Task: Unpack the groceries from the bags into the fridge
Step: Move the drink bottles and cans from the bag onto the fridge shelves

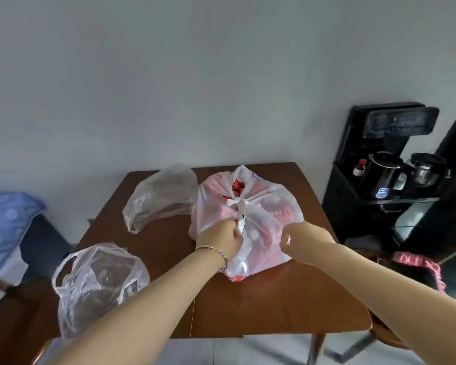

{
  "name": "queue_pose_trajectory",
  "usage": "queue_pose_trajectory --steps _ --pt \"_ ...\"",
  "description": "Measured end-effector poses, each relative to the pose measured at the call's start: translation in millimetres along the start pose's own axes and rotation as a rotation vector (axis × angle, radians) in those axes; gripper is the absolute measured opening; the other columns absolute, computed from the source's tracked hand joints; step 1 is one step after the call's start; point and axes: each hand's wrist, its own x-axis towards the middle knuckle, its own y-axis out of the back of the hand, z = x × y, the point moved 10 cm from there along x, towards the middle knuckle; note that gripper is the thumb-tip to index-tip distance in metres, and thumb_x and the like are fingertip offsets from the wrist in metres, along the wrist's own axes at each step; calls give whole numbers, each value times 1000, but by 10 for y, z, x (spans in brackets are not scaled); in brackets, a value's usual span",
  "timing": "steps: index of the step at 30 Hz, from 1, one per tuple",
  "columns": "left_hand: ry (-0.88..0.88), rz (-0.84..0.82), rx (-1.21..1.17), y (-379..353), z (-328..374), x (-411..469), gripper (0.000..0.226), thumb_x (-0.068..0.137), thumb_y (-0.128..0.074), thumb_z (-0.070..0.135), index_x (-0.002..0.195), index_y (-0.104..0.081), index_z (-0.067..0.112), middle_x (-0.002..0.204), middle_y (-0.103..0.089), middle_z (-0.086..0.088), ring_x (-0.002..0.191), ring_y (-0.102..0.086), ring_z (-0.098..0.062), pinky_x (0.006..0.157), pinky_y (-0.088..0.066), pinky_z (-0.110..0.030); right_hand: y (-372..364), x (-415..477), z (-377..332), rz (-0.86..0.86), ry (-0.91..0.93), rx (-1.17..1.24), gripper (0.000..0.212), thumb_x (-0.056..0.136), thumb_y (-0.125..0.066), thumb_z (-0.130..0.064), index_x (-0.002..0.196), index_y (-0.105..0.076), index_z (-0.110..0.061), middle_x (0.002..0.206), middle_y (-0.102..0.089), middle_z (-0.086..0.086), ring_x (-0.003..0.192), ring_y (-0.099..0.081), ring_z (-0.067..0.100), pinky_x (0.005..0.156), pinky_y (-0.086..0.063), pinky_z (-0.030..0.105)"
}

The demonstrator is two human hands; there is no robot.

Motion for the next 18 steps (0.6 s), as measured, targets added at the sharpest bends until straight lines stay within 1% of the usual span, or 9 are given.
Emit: queue_pose_trajectory --steps 3,6,9,11,12,13,15,16,18 --pt "14 -35 0 -103 -257 456 23 96 -39 27 101 -58 15 96 -65 -5 89 -59 -25 68 -36 -25 -107 547 -138 -35 -5 9 26 92 -43 -27 106 -64 -21 106 -64 -2 85 -60 18 70 -49 26" --pt "-6 -50 4 -192 -468 926 22 95 -37 24 94 -56 14 79 -57 -4 77 -56 -26 65 -37 -26 -228 1042 -255 -24 -34 53 26 95 -40 -27 105 -63 -20 101 -64 -1 85 -60 17 68 -47 24" --pt "-58 -52 -28 -276 -627 1396 20 94 -39 24 93 -56 13 75 -53 -1 71 -54 -25 61 -36 -26 -329 1469 -337 27 -101 130 28 94 -38 -24 103 -63 -15 95 -64 1 86 -62 21 70 -50 30" --pt "-115 -42 -72 -314 -667 1641 18 94 -41 25 93 -56 15 77 -56 0 70 -55 -21 58 -37 -26 -397 1704 -378 48 -155 182 28 94 -39 -26 107 -62 -15 99 -66 3 88 -64 23 70 -50 31" --pt "-152 -19 -106 -306 -661 1745 17 94 -43 26 94 -57 16 80 -59 0 73 -57 -19 59 -39 -25 -422 1809 -386 64 -185 214 30 95 -40 -29 113 -59 -16 105 -65 2 92 -63 23 70 -49 31" --pt "-187 13 -134 -289 -648 1836 18 94 -44 27 97 -58 17 86 -61 2 76 -57 -16 59 -41 -24 -452 1913 -392 76 -213 249 32 96 -40 -32 119 -55 -17 113 -63 2 96 -63 23 70 -47 30" --pt "-248 73 -159 -270 -610 1975 18 94 -46 26 103 -59 18 96 -61 6 77 -55 -10 57 -38 -16 -517 2099 -397 83 -272 273 36 98 -38 -33 127 -49 -16 126 -53 3 103 -60 24 71 -43 29" --pt "-288 92 -169 -274 -568 2035 19 94 -46 25 105 -59 18 99 -60 6 79 -55 -10 57 -37 -16 -552 2183 -388 71 -304 250 35 98 -37 -30 128 -48 -14 129 -50 4 106 -59 24 70 -41 29" --pt "-369 128 -186 -279 -468 2147 19 94 -47 21 107 -60 15 103 -59 5 86 -58 -13 65 -43 -19 -639 2350 -372 19 -328 178 33 98 -35 -23 124 -51 -8 124 -49 6 105 -58 25 66 -40 30"
